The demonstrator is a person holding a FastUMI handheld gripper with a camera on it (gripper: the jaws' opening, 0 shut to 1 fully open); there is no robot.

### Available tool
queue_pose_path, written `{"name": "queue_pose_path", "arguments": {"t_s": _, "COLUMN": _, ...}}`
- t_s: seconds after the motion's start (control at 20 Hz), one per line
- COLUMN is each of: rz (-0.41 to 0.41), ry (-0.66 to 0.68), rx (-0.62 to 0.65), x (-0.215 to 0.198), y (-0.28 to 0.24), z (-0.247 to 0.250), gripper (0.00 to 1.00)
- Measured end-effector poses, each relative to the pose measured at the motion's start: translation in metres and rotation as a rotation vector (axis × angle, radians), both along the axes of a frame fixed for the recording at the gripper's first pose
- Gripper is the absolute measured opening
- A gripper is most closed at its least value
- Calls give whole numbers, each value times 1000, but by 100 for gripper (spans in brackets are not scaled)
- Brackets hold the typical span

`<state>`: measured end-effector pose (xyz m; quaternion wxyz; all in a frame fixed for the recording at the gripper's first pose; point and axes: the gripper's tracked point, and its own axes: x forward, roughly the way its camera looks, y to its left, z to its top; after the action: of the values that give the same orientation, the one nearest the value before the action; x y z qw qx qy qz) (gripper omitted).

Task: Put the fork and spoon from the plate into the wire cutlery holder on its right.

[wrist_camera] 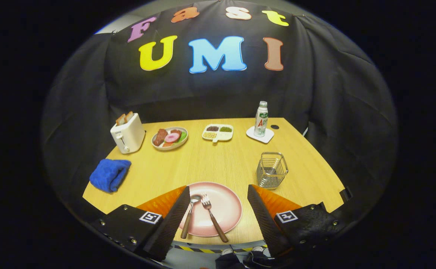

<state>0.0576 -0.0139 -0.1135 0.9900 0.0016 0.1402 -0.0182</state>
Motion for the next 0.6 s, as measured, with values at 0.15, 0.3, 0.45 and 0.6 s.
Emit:
{"name": "queue_pose_path", "arguments": {"t_s": 0.15, "rz": 15, "ry": 108, "rx": -19, "x": 16, "y": -1, "z": -41, "gripper": 96}}
{"name": "queue_pose_path", "arguments": {"t_s": 0.3, "rz": 53, "ry": 213, "rx": -48, "x": 21, "y": 3, "z": -85, "gripper": 96}}
{"name": "queue_pose_path", "arguments": {"t_s": 0.45, "rz": 76, "ry": 285, "rx": -77, "x": 29, "y": 4, "z": -113, "gripper": 96}}
{"name": "queue_pose_path", "arguments": {"t_s": 0.6, "rz": 92, "ry": 333, "rx": -92, "x": 36, "y": 4, "z": -130, "gripper": 96}}
